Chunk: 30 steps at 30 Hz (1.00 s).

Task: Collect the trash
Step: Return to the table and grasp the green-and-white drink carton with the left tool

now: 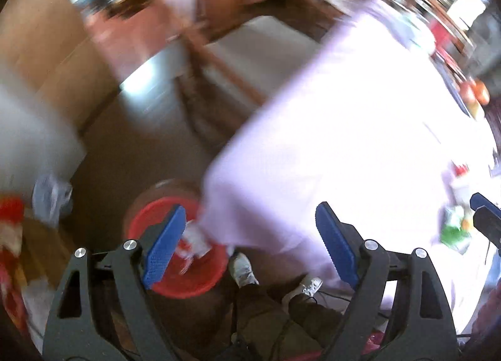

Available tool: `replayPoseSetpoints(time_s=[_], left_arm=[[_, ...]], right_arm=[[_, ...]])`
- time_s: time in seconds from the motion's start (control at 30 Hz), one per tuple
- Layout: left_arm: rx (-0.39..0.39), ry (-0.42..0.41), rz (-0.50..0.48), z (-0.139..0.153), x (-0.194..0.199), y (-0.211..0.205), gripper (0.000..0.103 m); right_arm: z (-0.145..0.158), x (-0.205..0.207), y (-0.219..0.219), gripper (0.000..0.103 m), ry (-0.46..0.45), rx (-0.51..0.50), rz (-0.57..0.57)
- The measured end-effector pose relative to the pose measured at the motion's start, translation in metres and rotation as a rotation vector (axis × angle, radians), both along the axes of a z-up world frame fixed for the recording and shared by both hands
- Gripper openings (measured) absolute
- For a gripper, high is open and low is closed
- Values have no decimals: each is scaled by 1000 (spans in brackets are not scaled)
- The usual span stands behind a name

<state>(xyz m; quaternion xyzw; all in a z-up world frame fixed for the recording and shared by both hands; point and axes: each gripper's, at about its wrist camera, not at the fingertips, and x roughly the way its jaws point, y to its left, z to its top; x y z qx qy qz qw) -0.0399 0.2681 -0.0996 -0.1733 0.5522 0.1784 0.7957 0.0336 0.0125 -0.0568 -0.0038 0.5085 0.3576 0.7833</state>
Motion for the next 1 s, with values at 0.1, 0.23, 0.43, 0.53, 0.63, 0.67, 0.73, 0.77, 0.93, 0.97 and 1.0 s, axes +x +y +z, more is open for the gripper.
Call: replayPoseSetpoints(time_s=[0.1,0.23,0.43,0.53,0.63,0.67,0.73,0.77,0.93,0.97,1.0], left_arm=[[-7,-10,-158,3,38,-47,83],[-6,-25,-364,8,71,-116,84],[-35,-47,-643,9,99,-217,86],[-54,-47,-747,7,102,-261,87],[-60,-29,-835,1,105,-298,89],[-51,-16,-861,-4,107,-311,89],[-37,10,-885,-14,108,-323,89],[-26,26,-890,-19,109,-327,89],[-5,60,-770,-33,121,-301,93],[-12,56,-732,-32,124,-289,94],[-11,42,-680,-28,126,-272,97]], right_arm=[[5,1,-64,57,-11,20,-176],[3,-6,-151,61,-5,54,-405],[-4,-35,-248,63,-1,84,-655],[-7,-46,-281,64,6,84,-719],[-10,-50,-302,64,4,86,-758],[-11,-52,-310,65,3,86,-767],[-12,-54,-318,65,6,89,-780],[-13,-53,-322,65,9,93,-784],[-18,-42,-322,66,34,112,-761],[-18,-38,-320,66,38,115,-746],[-19,-33,-316,66,41,118,-729]])
